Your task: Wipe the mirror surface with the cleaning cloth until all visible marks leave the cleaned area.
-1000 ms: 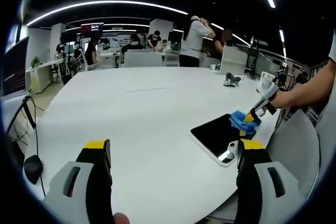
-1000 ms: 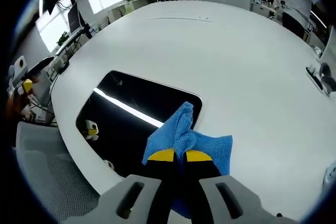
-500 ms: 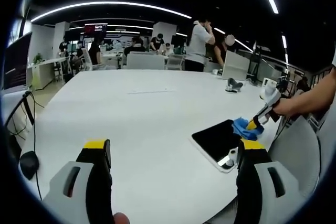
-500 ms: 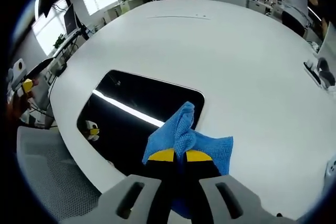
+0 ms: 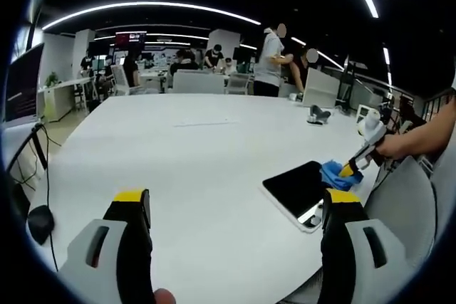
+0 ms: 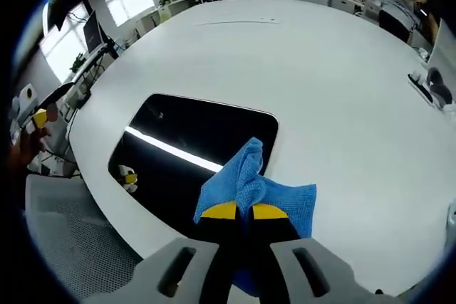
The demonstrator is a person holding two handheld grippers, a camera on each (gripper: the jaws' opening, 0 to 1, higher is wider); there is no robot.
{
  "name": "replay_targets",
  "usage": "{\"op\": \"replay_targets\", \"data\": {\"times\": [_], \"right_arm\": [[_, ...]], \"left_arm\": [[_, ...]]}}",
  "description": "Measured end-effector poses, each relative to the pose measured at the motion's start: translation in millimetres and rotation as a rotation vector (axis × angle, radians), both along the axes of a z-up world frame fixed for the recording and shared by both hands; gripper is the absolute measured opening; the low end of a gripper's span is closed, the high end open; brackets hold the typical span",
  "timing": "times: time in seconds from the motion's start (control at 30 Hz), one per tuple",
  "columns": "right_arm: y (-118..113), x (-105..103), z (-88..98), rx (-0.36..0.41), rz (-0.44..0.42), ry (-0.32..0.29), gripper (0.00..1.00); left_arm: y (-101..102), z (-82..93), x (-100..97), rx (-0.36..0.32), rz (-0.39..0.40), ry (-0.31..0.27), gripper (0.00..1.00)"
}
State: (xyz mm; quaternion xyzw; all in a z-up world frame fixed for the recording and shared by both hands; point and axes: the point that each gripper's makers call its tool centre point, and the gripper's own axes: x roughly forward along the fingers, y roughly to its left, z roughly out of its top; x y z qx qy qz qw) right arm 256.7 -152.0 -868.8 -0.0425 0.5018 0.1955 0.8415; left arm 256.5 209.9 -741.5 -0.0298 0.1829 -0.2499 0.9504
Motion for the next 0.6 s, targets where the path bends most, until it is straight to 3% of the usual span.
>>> {"op": "replay_targets", "data": {"times": [0.6], "right_arm": [[2.0, -13.8, 0.2, 0.014, -0.021, 0.029, 0.00]], "left_arm": [[1.2, -1.7, 0.0, 0.009, 0.000, 0.006, 0.99]]}}
